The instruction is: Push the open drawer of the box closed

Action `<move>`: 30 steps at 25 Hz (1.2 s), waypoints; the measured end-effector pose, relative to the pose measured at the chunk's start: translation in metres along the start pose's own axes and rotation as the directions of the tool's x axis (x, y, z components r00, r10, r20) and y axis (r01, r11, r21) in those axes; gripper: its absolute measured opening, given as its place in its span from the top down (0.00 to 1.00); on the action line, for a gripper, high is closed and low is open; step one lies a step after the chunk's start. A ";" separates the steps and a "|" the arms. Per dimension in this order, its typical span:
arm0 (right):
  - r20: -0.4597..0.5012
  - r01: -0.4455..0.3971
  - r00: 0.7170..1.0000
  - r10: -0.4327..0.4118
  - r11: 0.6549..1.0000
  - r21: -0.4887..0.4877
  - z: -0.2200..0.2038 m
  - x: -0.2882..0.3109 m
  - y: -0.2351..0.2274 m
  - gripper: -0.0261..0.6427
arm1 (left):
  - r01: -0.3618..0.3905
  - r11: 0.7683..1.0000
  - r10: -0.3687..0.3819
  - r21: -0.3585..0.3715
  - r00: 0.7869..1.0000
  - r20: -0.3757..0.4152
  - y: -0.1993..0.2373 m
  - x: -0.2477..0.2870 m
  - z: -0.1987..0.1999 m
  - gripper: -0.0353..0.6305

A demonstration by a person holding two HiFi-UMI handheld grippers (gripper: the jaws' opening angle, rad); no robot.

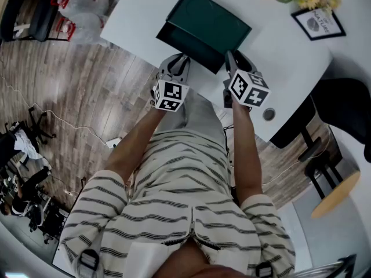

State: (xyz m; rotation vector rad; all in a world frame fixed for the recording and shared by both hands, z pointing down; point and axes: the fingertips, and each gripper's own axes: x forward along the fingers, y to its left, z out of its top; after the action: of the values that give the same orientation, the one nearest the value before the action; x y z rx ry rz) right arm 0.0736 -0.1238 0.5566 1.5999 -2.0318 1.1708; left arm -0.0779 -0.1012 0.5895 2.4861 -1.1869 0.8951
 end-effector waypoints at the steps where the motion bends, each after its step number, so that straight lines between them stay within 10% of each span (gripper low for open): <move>1: -0.001 -0.001 1.000 0.001 1.000 0.000 0.000 0.000 0.000 0.78 | 0.000 1.000 0.000 -0.001 1.000 0.000 0.000 0.001 0.001 0.84; 30: -0.015 -0.012 1.000 0.012 1.000 0.006 0.000 0.000 0.001 0.78 | 0.013 1.000 -0.013 0.004 1.000 0.013 0.004 0.031 0.024 0.84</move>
State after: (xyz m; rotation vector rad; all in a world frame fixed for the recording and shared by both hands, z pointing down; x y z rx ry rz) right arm 0.0729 -0.1239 0.5560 1.5791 -2.0336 1.1898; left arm -0.0557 -0.1339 0.5897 2.5035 -1.1728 0.8808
